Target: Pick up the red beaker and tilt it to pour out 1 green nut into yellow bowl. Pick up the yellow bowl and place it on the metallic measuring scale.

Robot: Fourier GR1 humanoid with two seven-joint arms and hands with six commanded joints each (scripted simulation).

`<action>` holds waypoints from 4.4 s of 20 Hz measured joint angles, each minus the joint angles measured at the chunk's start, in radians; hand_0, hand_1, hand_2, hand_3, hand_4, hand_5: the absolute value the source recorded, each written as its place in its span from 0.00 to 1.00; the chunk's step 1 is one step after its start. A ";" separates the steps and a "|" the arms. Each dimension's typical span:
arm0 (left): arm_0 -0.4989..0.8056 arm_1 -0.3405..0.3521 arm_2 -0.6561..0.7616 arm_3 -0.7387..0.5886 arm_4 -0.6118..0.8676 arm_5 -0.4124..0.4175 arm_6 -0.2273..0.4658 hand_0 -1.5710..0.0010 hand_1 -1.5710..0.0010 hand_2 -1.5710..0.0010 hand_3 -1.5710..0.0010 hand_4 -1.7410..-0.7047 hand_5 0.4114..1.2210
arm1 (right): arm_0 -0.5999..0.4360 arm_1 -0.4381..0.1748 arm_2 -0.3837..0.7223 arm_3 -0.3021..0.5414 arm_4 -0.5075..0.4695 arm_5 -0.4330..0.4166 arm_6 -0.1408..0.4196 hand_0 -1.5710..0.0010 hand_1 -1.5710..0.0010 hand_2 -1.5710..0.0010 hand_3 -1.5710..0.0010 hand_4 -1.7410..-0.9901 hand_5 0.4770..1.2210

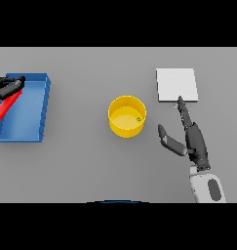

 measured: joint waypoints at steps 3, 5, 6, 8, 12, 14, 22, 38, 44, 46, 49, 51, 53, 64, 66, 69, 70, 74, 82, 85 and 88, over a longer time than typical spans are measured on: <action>-0.006 -0.005 -0.018 0.032 -0.036 -0.002 -0.026 0.87 0.88 0.89 0.91 0.98 0.29 | 0.010 -0.002 0.006 -0.001 0.002 0.007 -0.006 1.00 1.00 1.00 1.00 0.77 0.28; -0.024 -0.024 -0.022 0.048 -0.052 0.020 -0.023 0.91 0.92 0.93 0.94 0.99 0.29 | 0.011 -0.003 0.005 -0.005 0.007 0.002 0.008 1.00 1.00 1.00 1.00 0.76 0.28; -0.043 -0.027 -0.022 0.061 -0.064 0.027 -0.019 0.93 0.94 0.94 0.95 1.00 0.29 | 0.008 -0.002 0.005 -0.007 0.008 0.001 0.014 1.00 1.00 1.00 1.00 0.75 0.28; -0.037 -0.025 -0.021 0.061 -0.077 0.054 -0.035 0.96 0.96 0.96 0.97 1.00 0.30 | 0.006 -0.004 0.005 -0.014 0.017 -0.007 0.025 1.00 1.00 1.00 1.00 0.75 0.26; -0.020 -0.023 0.004 0.042 -0.065 0.084 -0.097 0.98 0.98 0.98 0.99 0.99 0.34 | -0.025 -0.038 0.052 -0.026 0.095 0.012 0.057 1.00 1.00 1.00 1.00 0.80 0.32; -0.022 -0.028 -0.004 0.038 -0.074 0.093 -0.090 0.99 0.99 0.99 0.99 0.99 0.34 | -0.063 -0.099 0.078 -0.012 0.122 0.075 0.042 1.00 1.00 1.00 1.00 0.76 0.34; -0.010 -0.042 0.001 0.024 -0.053 0.087 -0.123 1.00 1.00 1.00 1.00 0.99 0.32 | -0.365 -0.322 0.314 0.092 0.484 0.250 0.047 1.00 1.00 1.00 1.00 0.68 0.30; 0.017 -0.031 0.023 0.012 -0.024 0.080 -0.148 1.00 1.00 1.00 1.00 0.98 0.34 | -0.711 -0.314 0.580 0.433 0.696 0.456 -0.039 1.00 1.00 1.00 1.00 0.63 0.33; 0.022 -0.025 0.033 0.013 -0.015 0.077 -0.154 1.00 1.00 1.00 1.00 0.99 0.34 | -0.759 -0.278 0.600 0.505 0.698 0.499 -0.031 1.00 1.00 1.00 1.00 0.58 0.38; 0.026 -0.026 0.030 0.001 -0.017 0.085 -0.158 1.00 1.00 1.00 1.00 0.99 0.34 | -0.751 -0.266 0.586 0.504 0.680 0.521 -0.007 1.00 0.99 0.99 0.97 0.54 0.45; 0.025 -0.026 0.027 0.002 -0.019 0.080 -0.157 1.00 1.00 1.00 1.00 0.99 0.35 | -0.759 -0.254 0.585 0.517 0.684 0.528 0.011 0.65 0.70 0.80 0.83 0.43 0.63; 0.012 -0.029 0.034 0.017 -0.014 0.074 -0.154 1.00 1.00 1.00 1.00 0.99 0.35 | -0.755 -0.269 0.601 0.510 0.691 0.527 -0.025 0.42 0.45 0.56 0.71 0.31 0.76; 0.017 -0.029 0.029 0.008 -0.018 0.077 -0.159 1.00 1.00 1.00 1.00 0.98 0.35 | -0.758 -0.267 0.600 0.514 0.683 0.526 -0.040 0.27 0.29 0.36 0.54 0.21 0.85; 0.020 -0.016 0.030 0.004 -0.013 0.065 -0.152 1.00 1.00 1.00 1.00 0.99 0.35 | -0.749 -0.289 0.584 0.481 0.663 0.498 -0.041 0.02 0.02 0.16 0.16 0.02 0.99; 0.023 -0.011 0.032 -0.003 -0.011 0.065 -0.146 1.00 1.00 1.00 1.00 0.99 0.35 | -0.754 -0.302 0.560 0.466 0.646 0.514 -0.032 0.01 0.02 0.15 0.15 0.01 0.99; 0.026 -0.016 0.032 0.000 -0.011 0.069 -0.148 1.00 1.00 1.00 1.00 0.98 0.35 | -0.758 -0.320 0.521 0.414 0.617 0.549 -0.002 0.01 0.01 0.10 0.20 0.01 1.00; 0.022 -0.009 0.033 -0.005 -0.014 0.073 -0.144 1.00 1.00 1.00 1.00 0.98 0.35 | -0.751 -0.339 0.508 0.382 0.608 0.561 -0.002 0.01 0.01 0.09 0.22 0.00 1.00; 0.021 -0.010 0.025 -0.007 -0.017 0.063 -0.142 1.00 1.00 1.00 1.00 0.99 0.34 | -0.761 -0.382 0.448 0.319 0.601 0.573 0.063 0.00 0.00 0.06 0.26 0.00 1.00; 0.018 -0.004 0.031 -0.023 -0.011 0.070 -0.129 1.00 1.00 1.00 1.00 0.98 0.37 | -0.798 -0.417 0.389 0.383 0.618 0.524 0.049 0.00 0.00 0.02 0.27 0.00 1.00; 0.034 0.003 0.023 -0.048 -0.013 0.078 -0.111 1.00 1.00 1.00 1.00 0.98 0.38 | -0.802 -0.430 0.358 0.447 0.624 0.481 0.041 0.00 0.00 0.03 0.27 0.00 1.00; 0.025 0.003 0.028 -0.043 -0.011 0.083 -0.096 1.00 1.00 1.00 1.00 0.97 0.39 | -0.836 -0.431 0.332 0.544 0.638 0.429 0.031 0.00 0.00 0.02 0.27 0.00 1.00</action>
